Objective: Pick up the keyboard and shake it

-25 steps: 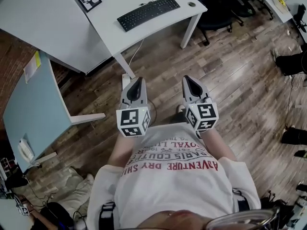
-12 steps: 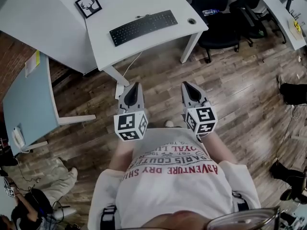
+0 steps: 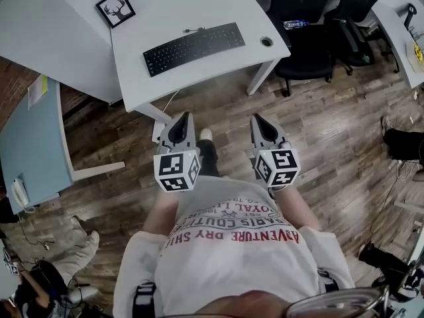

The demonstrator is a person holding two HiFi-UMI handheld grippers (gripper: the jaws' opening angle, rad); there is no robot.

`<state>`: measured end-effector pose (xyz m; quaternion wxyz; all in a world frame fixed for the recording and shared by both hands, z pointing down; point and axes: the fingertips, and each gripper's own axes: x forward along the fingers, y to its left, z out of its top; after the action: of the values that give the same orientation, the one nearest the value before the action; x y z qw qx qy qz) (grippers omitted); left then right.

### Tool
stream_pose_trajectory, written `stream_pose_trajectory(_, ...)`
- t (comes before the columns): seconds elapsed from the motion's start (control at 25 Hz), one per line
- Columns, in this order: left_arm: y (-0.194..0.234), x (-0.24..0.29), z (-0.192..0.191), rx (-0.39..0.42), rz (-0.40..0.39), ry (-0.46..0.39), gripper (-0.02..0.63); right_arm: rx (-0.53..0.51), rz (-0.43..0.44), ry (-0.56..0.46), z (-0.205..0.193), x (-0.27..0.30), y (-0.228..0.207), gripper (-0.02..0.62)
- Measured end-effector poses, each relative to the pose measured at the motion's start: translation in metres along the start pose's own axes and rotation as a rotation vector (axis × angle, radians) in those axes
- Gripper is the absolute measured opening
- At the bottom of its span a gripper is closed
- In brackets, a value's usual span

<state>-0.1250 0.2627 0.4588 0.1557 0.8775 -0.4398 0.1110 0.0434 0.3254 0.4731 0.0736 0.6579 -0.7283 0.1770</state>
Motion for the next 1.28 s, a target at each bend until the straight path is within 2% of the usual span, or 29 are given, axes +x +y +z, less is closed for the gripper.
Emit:
stream_pose_trajectory(0.28, 0.045, 0.109, 0.054, -0.02, -0.078, -0.013, 0.026, -0.005, -0.047, -0.009, 0.055, 0.099, -0.029, 0.026)
stream_pose_trajectory(0.44, 0.081, 0.163, 0.083, -0.006, -0.099, -0.004, 0.026, -0.003, -0.068, -0.02, 0.087, 0.163, -0.04, 0.026)
stream_pose_trajectory(0.6, 0.111, 0.204, 0.095, 0.0, -0.09, 0.018, 0.026, 0.004, -0.061, -0.013, 0.102, 0.215, -0.048, 0.026)
stream_pose_trajectory(0.76, 0.134, 0.237, 0.095, -0.018, -0.05, 0.045, 0.026, 0.01, -0.033, 0.033, 0.101, 0.257, -0.064, 0.026)
stream_pose_trajectory(0.92, 0.146, 0.265, 0.09, -0.032, 0.024, 0.07, 0.026, 0.016, 0.011, 0.074, 0.101, 0.289, -0.092, 0.026)
stream_pose_trajectory(1.16, 0.155, 0.303, 0.078, -0.093, 0.17, 0.092, 0.026, -0.014, 0.145, 0.165, 0.097, 0.348, -0.133, 0.026)
stream_pose_trajectory(1.28, 0.158, 0.318, 0.068, -0.13, 0.214, 0.103, 0.026, -0.031, 0.215, 0.227, 0.09, 0.377, -0.151, 0.026)
